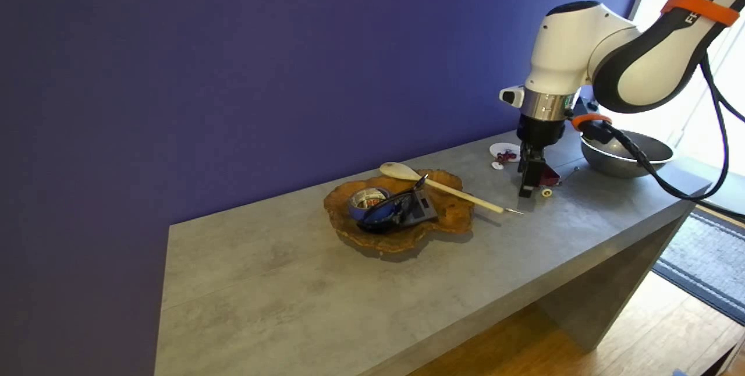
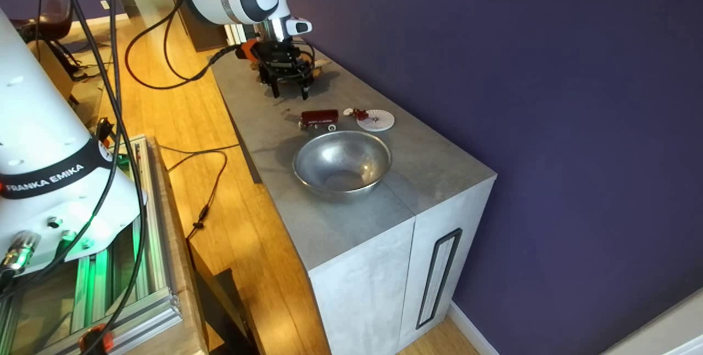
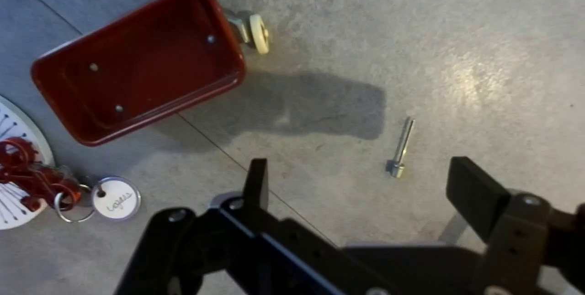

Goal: Turn the red wagon to the right then put the white object in the wagon

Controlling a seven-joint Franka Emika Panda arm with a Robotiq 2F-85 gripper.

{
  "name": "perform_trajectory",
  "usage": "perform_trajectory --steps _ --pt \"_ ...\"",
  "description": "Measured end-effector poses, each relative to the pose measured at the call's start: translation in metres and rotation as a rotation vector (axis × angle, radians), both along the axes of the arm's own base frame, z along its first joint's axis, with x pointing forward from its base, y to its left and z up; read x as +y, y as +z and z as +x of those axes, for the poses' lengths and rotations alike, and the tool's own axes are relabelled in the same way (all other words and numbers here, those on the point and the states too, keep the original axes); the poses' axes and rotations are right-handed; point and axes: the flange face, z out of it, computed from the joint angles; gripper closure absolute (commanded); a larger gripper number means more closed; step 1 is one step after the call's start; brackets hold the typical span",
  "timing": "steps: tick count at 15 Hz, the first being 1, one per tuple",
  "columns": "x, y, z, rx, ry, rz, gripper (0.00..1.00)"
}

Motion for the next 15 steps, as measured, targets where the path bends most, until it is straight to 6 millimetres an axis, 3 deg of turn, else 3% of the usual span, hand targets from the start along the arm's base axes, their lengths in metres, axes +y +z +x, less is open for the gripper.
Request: perform_trajectory --steps 8,10,14,15 --pt "0.014 -0.017 -0.004 0.014 0.064 0.014 0.0" --pt "0.013 -0.021 -0.002 0.007 0.069 0.017 0.05" --pt "0.013 -0.028 0.002 0.0 0.075 0.027 0.07" --pt "0.013 -0.03 0.002 0.0 0.078 0.028 0.12"
